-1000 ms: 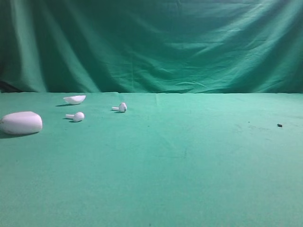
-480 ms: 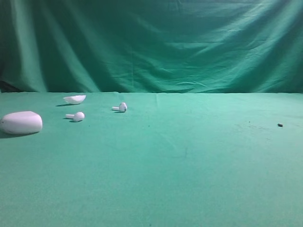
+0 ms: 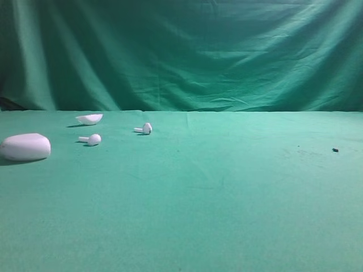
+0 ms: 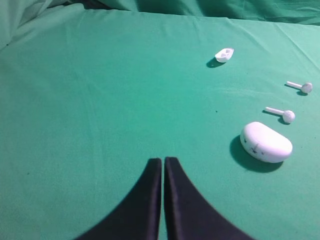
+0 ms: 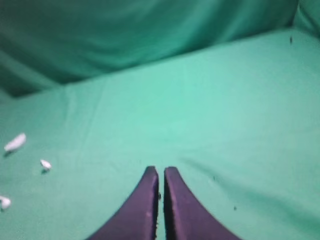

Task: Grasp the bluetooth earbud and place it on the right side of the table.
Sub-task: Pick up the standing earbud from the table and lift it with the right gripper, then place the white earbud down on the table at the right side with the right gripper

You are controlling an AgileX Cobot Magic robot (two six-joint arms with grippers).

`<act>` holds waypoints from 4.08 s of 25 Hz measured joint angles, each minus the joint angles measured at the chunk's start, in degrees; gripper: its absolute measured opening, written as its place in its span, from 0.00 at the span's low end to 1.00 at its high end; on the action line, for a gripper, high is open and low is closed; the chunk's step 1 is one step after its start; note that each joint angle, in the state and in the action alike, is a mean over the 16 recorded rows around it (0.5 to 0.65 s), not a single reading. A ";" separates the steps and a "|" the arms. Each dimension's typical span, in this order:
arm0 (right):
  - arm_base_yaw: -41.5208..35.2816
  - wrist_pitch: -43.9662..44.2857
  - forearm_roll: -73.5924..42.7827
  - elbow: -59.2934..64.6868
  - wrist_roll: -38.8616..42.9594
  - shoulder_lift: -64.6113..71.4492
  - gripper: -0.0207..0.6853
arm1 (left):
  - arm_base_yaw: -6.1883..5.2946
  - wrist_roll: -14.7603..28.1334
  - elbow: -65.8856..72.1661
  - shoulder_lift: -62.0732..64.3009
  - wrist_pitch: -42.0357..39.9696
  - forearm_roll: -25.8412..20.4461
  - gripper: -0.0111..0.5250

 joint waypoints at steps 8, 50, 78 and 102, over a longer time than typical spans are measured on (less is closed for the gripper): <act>4.50 9.65 6.31 -14.50 -13.78 24.44 0.03 | 0.00 0.00 0.00 0.00 0.00 0.00 0.02; 30.17 23.39 -3.28 -88.92 -18.24 106.61 0.72 | 0.00 0.00 0.00 0.00 0.00 0.00 0.02; 29.68 31.87 -4.43 -95.11 -14.06 104.33 0.14 | 0.00 0.00 0.00 0.00 0.00 0.00 0.02; 6.49 12.97 -5.83 -36.75 -9.13 62.14 0.14 | 0.00 0.00 0.00 0.00 0.00 0.00 0.02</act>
